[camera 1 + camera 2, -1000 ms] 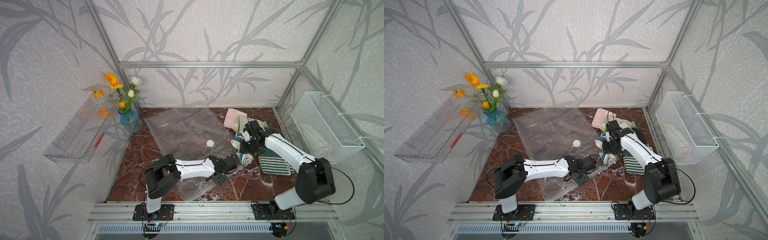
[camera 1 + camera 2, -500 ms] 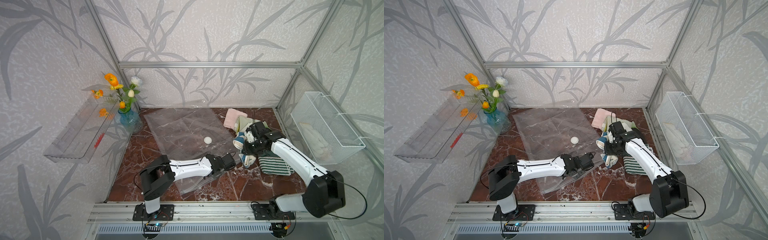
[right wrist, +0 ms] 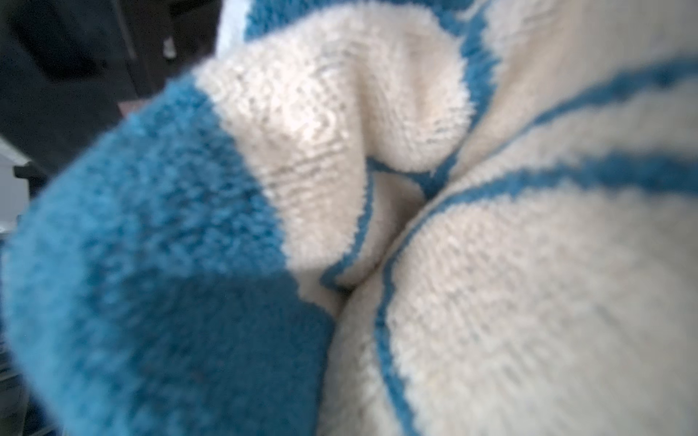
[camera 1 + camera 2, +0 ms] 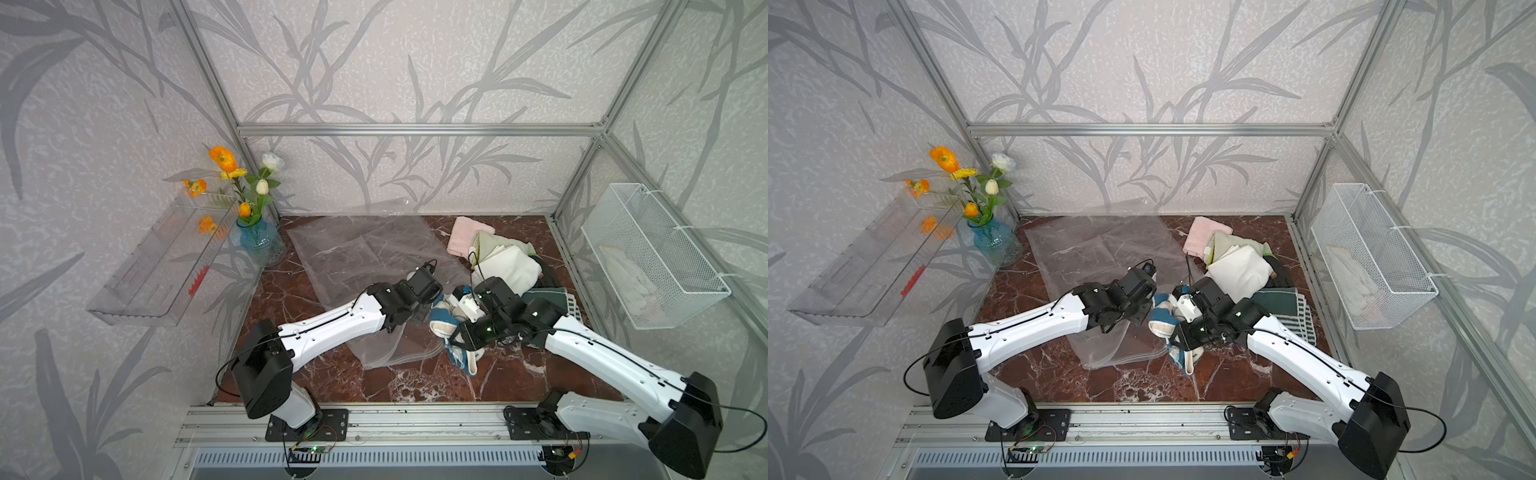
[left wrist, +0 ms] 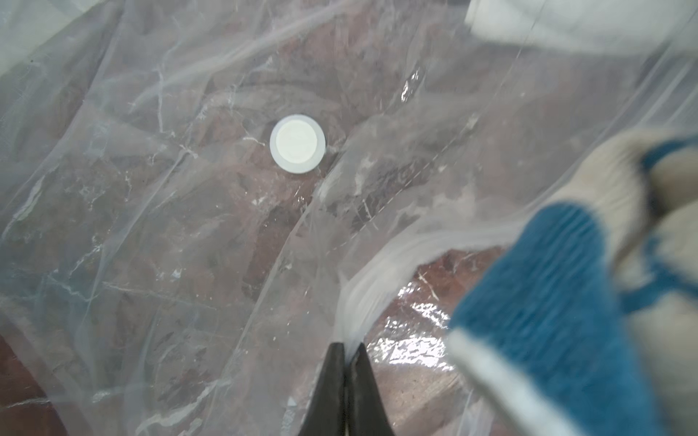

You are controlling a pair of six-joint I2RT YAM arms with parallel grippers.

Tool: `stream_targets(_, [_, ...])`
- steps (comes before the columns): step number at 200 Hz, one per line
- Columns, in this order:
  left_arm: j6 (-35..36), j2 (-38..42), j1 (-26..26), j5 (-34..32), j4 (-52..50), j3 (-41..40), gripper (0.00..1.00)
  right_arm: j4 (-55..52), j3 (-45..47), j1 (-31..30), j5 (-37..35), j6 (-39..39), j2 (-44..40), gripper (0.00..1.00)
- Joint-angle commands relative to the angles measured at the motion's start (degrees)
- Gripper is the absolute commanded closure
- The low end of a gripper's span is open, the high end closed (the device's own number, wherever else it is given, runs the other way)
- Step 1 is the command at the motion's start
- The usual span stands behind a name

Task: Place the folded towel into the vacuum bag
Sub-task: Open the vacuum bag at the center of the board, then place the towel in the vacuum bag.

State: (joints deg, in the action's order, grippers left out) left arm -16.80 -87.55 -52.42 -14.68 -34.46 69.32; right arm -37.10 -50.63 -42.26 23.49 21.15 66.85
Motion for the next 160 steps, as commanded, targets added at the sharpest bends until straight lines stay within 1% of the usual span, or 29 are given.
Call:
stream_targets(1, [-3.4, 2.8, 1.0, 2.1, 3.8, 0.0, 1.0, 11.8, 1.3, -0.5, 2.3, 0.9, 5.1, 0.94])
stream_targets(26, [-4.2, 5.5, 2.3, 1.1, 7.6, -0.8, 1.0, 12.0, 2.1, -0.5, -0.4, -2.3, 13.6, 0.95])
stream_targets(46, [-5.4, 6.4, 3.1, 1.2, 8.9, 0.2, 1.0, 8.4, 1.3, -0.6, -6.1, -3.8, 18.7, 0.95])
stream_targets(65, [-6.0, 6.0, 3.2, 1.5, 9.9, 0.7, 1.0, 7.5, 0.5, -1.1, -8.4, -4.9, 19.2, 0.94])
stream_targets(89, [-6.6, 4.8, 3.2, 3.3, 11.1, 0.5, 1.0, 6.0, -3.1, -4.9, -9.8, -7.2, 17.9, 0.91])
stream_targets(110, [-6.6, 4.2, 3.2, 4.3, 11.1, 0.7, 1.0, 6.4, -6.3, -7.1, -8.5, -8.3, 18.3, 0.9])
stream_targets(125, [-6.7, 4.4, 3.2, 4.8, 11.3, 0.7, 1.0, 7.2, -8.7, -7.1, -7.7, -8.4, 21.2, 0.88])
stream_targets(132, [-6.7, 4.5, 3.2, 4.8, 11.3, 0.5, 1.0, 7.2, -9.7, -7.1, -8.0, -8.6, 22.7, 0.82])
stream_targets(133, [-6.7, 4.6, 3.2, 4.8, 11.3, 0.4, 1.0, 7.2, -9.9, -7.0, -8.1, -8.7, 23.3, 0.78])
stream_targets(135, [-6.7, 4.6, 3.2, 4.8, 11.3, 0.3, 1.0, 7.1, -10.2, -7.0, -8.2, -8.7, 23.8, 0.74])
stream_targets(142, [-6.7, 4.8, 3.2, 4.7, 11.3, -0.2, 1.0, 7.0, -10.7, -6.6, -8.5, -8.7, 25.4, 0.56])
stream_targets(145, [-6.7, 4.8, 3.3, 4.6, 11.3, -0.3, 1.0, 7.0, -10.8, -6.3, -8.0, -8.8, 26.0, 0.5])
stream_targets(155, [-7.0, 5.0, 3.2, 4.5, 11.2, -1.2, 1.0, 7.8, -9.8, -5.1, -5.4, -8.8, 26.4, 0.27])
stream_targets(160, [-7.1, 5.2, 3.2, 4.5, 11.1, -1.7, 1.0, 8.5, -8.8, -4.6, -4.2, -8.6, 25.8, 0.11])
